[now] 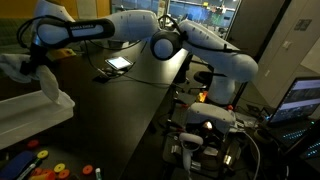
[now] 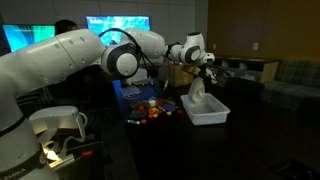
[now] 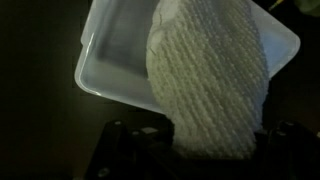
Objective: Use the white cloth to move the objects to the left and put it in the white storage box
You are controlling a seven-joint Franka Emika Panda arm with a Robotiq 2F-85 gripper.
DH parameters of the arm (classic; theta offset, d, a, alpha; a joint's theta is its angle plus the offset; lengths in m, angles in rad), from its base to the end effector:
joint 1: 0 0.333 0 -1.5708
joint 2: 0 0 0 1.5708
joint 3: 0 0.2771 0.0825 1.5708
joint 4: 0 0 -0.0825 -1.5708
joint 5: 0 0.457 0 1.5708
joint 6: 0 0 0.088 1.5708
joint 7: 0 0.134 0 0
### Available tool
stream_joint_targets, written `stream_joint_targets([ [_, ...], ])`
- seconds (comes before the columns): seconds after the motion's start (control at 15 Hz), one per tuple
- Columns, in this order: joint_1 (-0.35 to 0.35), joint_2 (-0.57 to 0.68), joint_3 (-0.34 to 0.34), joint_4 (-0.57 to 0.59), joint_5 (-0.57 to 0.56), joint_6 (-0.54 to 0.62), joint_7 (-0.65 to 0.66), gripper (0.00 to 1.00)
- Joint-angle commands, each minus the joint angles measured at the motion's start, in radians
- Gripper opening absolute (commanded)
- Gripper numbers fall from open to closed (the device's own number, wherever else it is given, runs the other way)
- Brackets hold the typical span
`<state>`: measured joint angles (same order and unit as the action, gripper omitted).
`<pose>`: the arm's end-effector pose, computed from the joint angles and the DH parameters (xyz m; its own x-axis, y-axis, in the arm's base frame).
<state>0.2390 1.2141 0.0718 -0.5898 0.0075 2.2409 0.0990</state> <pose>0.8562 0.2381 0.2440 0.9042 0.1082 0.4133 0.1701 -0.9786 -0.1159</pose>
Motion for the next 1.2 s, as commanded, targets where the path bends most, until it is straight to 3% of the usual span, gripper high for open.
stream_joint_targets([
  [0.0,0.004,0.075,0.02,0.1,0.04,0.131,0.067,0.31],
  [0.13,0.026,0.134,0.003,0.121,0.017,0.271,0.063,0.4],
  [0.47,0.026,0.177,-0.008,0.098,-0.019,0.291,-0.023,0.79],
  [0.67,0.0,0.132,-0.012,0.062,-0.041,0.217,-0.111,0.99],
  [1.13,-0.096,-0.072,-0.016,-0.044,-0.042,-0.278,-0.273,1.0],
])
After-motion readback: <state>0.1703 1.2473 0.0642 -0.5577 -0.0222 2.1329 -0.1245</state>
